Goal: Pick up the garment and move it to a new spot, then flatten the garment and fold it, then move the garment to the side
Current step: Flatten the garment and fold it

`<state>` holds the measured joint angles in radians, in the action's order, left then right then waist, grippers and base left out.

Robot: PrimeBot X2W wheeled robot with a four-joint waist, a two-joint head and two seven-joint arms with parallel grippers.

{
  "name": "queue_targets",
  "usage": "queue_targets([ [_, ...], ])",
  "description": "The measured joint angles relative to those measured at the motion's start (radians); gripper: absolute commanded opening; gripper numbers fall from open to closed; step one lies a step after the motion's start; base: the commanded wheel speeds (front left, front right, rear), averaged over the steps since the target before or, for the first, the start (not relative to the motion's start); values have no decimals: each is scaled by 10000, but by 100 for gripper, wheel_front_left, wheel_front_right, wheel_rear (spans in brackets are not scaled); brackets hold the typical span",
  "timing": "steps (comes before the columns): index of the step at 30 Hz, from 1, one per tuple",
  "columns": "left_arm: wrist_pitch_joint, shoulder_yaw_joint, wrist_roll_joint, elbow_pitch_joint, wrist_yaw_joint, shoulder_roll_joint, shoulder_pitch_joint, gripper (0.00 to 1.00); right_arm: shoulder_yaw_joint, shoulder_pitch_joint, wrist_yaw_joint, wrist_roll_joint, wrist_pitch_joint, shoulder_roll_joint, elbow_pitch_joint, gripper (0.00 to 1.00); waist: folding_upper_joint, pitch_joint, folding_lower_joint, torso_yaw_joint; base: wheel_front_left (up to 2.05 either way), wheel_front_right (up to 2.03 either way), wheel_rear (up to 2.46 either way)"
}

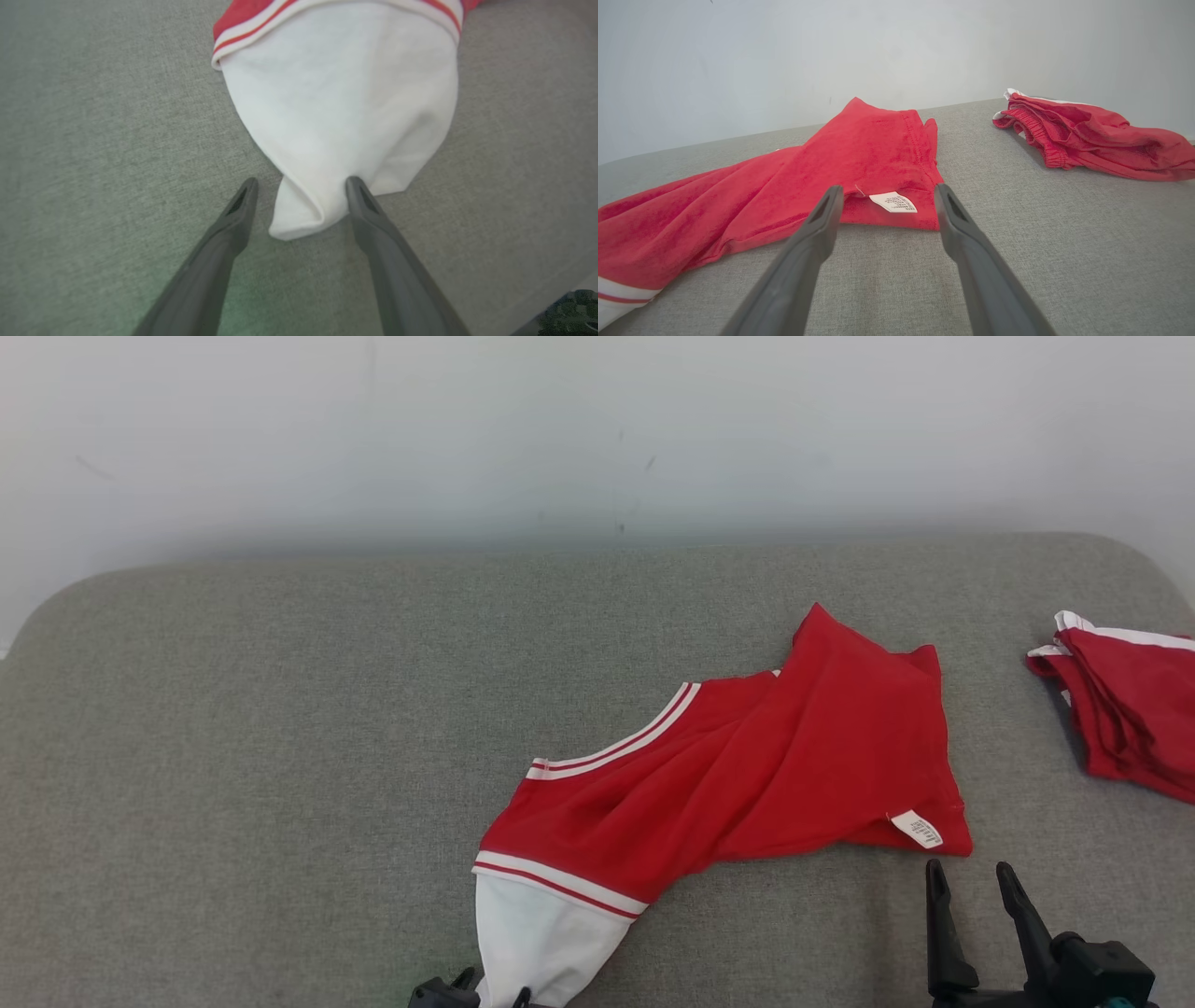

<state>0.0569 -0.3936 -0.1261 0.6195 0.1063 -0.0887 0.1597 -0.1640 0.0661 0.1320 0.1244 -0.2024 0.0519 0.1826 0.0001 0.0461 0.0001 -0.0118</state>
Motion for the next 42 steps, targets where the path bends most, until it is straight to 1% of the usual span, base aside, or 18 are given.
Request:
queue_targets([
  [1, -79, -17, -19, 17, 12, -15, 21, 66, 12, -6, 0, 4, 0, 0, 2, 100, 0, 2, 0, 9, 0, 0, 0],
  [3, -242, -121, -56, 29, 75, -92, 82, 50, 29, -35, 0, 6, 6, -2, 12, 100, 0, 4, 0, 15, 0, 0, 0],
  [4, -247, -161, -58, 21, 81, -123, 102, 53, 25, -48, 0, 17, 8, -2, 15, 100, 0, 6, 0, 18, 0, 0, 0],
  [6, -276, -242, -59, -31, 84, -174, 109, 49, 25, -53, 0, 48, 6, 0, 17, 100, 0, 10, 0, 29, 0, 0, 0],
  [9, -274, -257, -59, -157, 42, -247, 112, 36, 6, -57, 0, 50, 2, 0, 23, 100, 0, 42, 0, 54, 0, 0, 0],
  [10, -274, -257, -59, -157, 42, -247, 112, 25, 6, -57, 0, 50, 2, 0, 23, 100, 0, 42, 0, 54, 0, 0, 0],
  [11, -276, -240, -65, -194, -17, -249, 112, 22, -4, -72, 0, 50, 2, 0, 36, 100, 0, 57, 0, 61, 0, 0, 0],
  [12, -290, -219, -75, -224, -63, -268, 112, 11, -17, -105, 0, 50, 12, -2, 56, 100, 0, 73, 0, 68, 0, 0, 0],
  [13, -324, -198, -84, -255, -96, -291, 112, 10, -36, -141, 0, 42, 27, 0, 63, 100, 0, 88, 0, 77, 0, 0, 0],
  [14, -334, -188, -138, -284, -102, -313, 112, 15, -46, -172, 0, 29, 65, 0, 59, 100, 0, 101, 0, 89, 0, 0, 0],
  [16, -334, -192, -169, -353, -151, -341, 112, 0, -61, -231, 0, -19, 98, -2, 10, 100, 0, 126, 0, 120, 0, 0, 0],
  [21, -362, 59, -560, -566, -274, -357, 73, 0, -84, -521, 0, -102, 646, -2, 84, 100, 0, 244, 0, 182, 0, 0, 0],
  [26, -364, 282, -867, -865, -493, -299, -81, 0, -849, -1322, 0, -163, 2656, 59, 550, 100, 0, 450, 0, 176, 0, 0, 0],
  [31, -470, 514, -1175, -1106, -715, -221, -171, 0, -1666, -2077, 0, -594, 4422, 128, 575, 100, 0, 663, 0, 271, 0, 0, 0],
  [39, -554, 564, -1482, -1459, -786, -142, -160, 0, -2374, -2977, 0, -1122, 5791, 301, 696, 100, 0, 1061, 0, 529, 0, 0, 0],
  [40, -523, 552, -1480, -1509, -802, -136, -155, 95, -2406, -3037, 0, -1151, 5871, 303, 706, 100, 0, 1105, 1, 570, 0, 0, 0],
  [41, -451, 569, -1480, -1540, -853, -123, -142, 100, -2410, -3094, 0, -1168, 5950, 303, 704, 100, 1, 1145, 1, 612, 0, 0, 0],
  [42, -378, 594, -1480, -1578, -920, -119, -112, 100, -2422, -3146, 0, -1170, 6000, 303, 686, 100, 0, 1184, 1, 652, 0, 0, 0],
])
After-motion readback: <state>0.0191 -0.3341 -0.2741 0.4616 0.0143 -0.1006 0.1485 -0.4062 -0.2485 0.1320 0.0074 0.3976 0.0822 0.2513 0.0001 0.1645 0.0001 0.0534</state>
